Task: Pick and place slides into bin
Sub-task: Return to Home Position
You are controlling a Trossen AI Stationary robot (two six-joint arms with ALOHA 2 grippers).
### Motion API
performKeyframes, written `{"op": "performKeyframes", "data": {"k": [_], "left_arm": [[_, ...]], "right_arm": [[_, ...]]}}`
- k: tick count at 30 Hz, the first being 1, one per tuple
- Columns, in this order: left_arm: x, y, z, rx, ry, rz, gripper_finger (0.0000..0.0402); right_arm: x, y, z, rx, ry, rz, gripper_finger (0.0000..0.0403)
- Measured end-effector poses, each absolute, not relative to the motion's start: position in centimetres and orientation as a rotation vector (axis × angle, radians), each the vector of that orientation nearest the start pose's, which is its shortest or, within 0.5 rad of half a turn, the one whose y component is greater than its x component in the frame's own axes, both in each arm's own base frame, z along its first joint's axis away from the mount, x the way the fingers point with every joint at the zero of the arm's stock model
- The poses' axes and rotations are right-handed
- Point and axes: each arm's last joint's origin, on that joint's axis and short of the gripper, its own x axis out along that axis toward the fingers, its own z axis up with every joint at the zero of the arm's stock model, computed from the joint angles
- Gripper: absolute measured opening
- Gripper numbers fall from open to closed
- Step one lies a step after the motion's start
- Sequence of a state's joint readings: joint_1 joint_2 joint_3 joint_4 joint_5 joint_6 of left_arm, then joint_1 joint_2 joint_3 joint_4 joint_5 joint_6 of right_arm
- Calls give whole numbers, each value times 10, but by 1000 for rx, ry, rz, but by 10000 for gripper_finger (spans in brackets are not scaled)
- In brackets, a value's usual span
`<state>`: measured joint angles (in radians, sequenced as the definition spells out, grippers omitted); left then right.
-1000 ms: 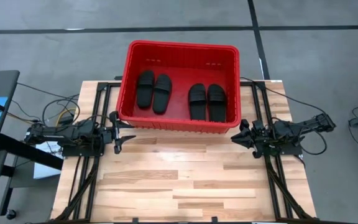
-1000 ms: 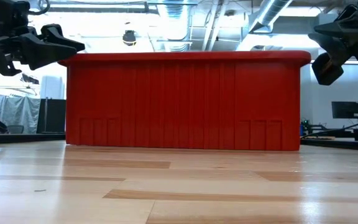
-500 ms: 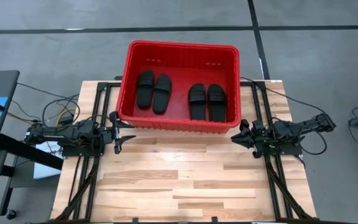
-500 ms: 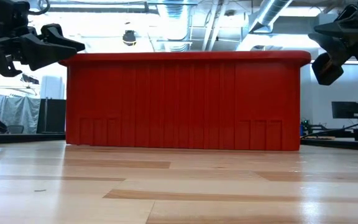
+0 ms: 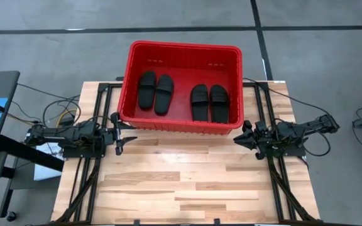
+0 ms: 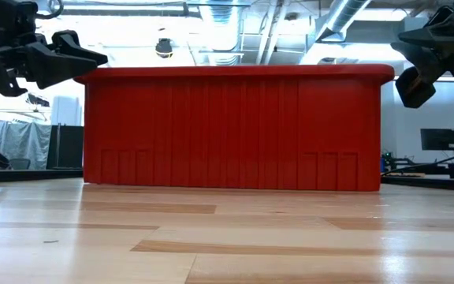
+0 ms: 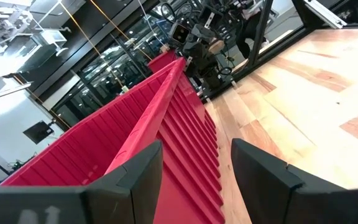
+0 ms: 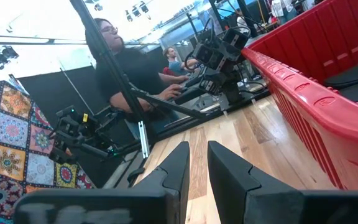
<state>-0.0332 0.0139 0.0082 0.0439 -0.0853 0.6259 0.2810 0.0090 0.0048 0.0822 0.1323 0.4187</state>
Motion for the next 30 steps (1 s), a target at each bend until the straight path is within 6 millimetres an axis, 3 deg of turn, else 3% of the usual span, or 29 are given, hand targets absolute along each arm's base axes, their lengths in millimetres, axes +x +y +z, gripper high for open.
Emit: {"op": "performKeyframes", "data": {"k": [30], "left_arm": [[98, -1, 169, 620, -20, 62, 183]], "right_arm": [[95, 23, 172, 434, -44, 162, 51]]}}
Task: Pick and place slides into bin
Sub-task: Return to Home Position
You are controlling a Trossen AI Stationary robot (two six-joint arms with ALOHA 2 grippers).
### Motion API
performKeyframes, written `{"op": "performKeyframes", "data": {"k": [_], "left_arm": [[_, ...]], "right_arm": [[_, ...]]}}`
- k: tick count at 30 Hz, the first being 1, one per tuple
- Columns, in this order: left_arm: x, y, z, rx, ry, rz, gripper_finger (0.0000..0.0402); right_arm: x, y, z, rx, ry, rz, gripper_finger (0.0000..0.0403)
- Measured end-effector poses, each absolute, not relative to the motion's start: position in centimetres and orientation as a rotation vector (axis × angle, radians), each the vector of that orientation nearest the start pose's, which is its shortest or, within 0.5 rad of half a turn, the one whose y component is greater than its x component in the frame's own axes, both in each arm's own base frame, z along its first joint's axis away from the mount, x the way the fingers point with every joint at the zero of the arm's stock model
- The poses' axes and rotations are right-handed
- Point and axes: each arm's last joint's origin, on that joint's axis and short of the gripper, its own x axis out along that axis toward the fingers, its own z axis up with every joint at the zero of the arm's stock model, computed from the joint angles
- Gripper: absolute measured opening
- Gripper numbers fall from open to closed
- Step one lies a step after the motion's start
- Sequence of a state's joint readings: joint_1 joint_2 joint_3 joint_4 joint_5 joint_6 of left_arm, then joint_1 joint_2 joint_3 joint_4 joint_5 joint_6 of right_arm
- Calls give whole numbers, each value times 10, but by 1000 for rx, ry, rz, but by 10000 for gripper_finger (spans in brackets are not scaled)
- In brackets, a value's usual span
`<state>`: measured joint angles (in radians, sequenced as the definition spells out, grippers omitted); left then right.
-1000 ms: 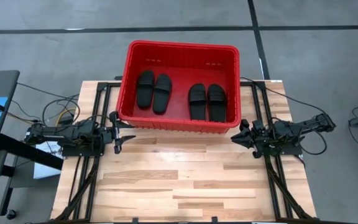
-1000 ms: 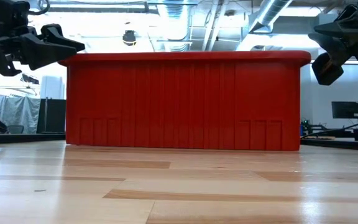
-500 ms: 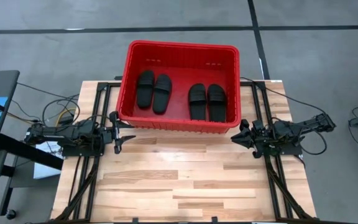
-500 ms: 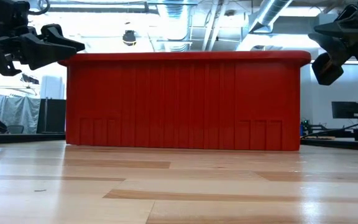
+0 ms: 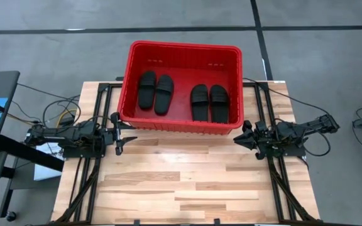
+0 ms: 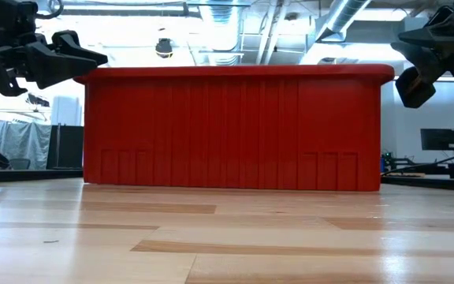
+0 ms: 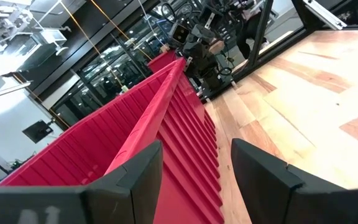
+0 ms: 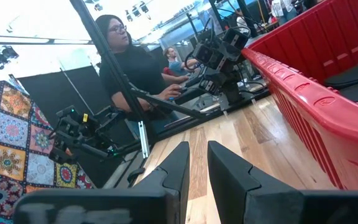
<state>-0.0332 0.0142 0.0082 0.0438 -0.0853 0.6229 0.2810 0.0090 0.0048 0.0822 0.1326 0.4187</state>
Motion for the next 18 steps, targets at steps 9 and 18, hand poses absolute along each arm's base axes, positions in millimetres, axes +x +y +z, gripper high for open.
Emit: {"op": "performKeyframes", "data": {"k": [9, 18], "left_arm": [[98, -1, 169, 622, -20, 62, 183], [98, -1, 169, 617, -21, 62, 183]], "right_arm": [[95, 23, 172, 434, -44, 162, 51], [95, 23, 172, 434, -44, 162, 51]]}}
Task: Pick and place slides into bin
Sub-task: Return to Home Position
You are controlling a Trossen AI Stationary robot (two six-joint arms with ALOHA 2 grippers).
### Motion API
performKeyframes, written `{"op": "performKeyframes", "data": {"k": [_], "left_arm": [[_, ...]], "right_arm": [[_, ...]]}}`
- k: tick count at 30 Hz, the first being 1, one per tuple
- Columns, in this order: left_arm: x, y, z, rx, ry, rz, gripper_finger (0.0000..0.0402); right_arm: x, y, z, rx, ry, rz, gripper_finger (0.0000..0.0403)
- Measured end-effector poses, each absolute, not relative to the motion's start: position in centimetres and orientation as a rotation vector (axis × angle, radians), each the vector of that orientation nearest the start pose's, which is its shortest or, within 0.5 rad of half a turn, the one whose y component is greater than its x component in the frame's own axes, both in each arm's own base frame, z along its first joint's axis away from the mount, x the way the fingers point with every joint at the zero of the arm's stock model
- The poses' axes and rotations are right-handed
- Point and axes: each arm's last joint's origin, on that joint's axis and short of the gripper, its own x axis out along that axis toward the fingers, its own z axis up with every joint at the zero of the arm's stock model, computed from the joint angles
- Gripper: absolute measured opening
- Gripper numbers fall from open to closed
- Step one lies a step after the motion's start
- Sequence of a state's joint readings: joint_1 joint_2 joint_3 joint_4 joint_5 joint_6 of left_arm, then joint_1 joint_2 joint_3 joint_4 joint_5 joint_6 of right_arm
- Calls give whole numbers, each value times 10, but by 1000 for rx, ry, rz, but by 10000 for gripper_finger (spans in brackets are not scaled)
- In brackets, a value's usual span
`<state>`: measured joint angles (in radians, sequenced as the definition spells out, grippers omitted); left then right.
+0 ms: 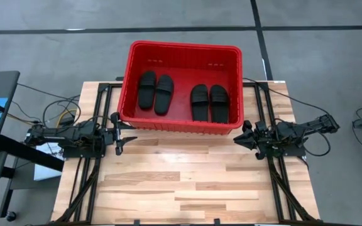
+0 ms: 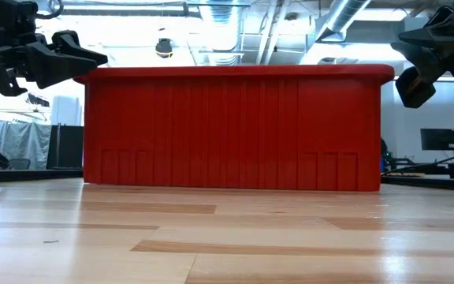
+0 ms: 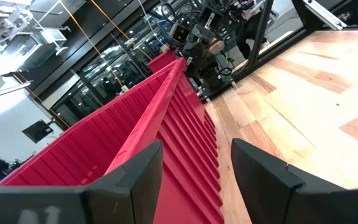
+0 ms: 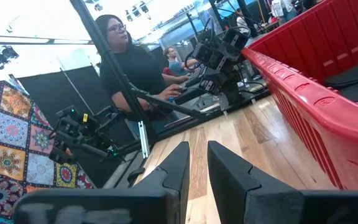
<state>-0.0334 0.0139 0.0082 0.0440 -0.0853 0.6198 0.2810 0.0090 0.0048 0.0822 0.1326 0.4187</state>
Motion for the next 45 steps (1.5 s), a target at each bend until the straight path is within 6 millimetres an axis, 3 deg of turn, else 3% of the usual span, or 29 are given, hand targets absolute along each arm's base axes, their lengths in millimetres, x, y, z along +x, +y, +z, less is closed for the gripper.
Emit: {"op": "performKeyframes", "data": {"k": [45], "left_arm": [[98, -1, 170, 627, -20, 63, 183]], "right_arm": [[95, 23, 172, 434, -44, 162, 51]]}}
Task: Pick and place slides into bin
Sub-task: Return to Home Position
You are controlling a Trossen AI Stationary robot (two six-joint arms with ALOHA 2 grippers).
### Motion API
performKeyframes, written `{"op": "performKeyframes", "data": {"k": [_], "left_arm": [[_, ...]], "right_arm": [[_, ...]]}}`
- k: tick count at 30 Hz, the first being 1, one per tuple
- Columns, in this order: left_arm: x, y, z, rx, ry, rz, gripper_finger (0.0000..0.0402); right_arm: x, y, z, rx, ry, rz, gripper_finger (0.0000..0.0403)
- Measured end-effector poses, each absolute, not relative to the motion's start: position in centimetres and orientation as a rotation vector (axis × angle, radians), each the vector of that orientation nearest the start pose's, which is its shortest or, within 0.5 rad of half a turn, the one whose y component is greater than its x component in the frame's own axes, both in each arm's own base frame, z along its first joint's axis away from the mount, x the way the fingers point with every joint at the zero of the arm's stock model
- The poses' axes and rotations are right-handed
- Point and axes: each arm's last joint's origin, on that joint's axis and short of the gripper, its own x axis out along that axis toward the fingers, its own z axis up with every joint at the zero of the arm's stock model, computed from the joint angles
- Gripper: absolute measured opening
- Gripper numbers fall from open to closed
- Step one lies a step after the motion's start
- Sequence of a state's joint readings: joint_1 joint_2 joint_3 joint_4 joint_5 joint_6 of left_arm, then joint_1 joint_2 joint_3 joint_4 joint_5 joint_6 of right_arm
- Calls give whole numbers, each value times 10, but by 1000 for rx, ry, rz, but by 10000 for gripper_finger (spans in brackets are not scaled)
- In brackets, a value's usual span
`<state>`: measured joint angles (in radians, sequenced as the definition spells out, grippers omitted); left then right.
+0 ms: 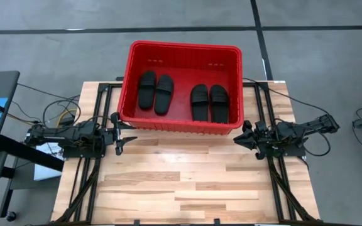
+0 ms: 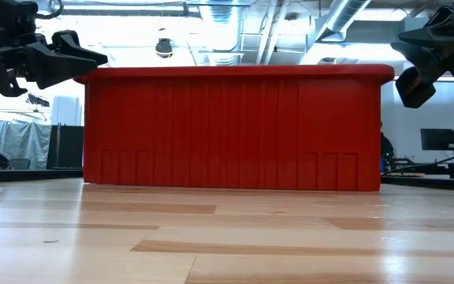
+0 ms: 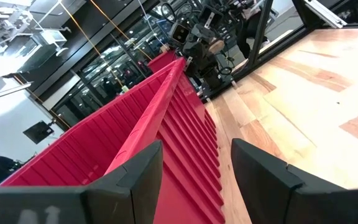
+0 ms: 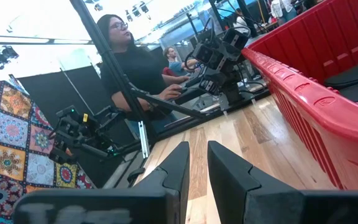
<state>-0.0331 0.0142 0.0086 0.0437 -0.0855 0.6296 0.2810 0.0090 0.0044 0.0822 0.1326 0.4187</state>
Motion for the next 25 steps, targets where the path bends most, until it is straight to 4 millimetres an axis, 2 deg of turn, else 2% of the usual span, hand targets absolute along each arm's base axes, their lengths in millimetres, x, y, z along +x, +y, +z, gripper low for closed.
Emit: {"op": "performKeyframes", "data": {"k": [25], "left_arm": [[98, -1, 170, 621, -20, 62, 183]], "right_arm": [[95, 23, 172, 434, -44, 162, 51]]}}
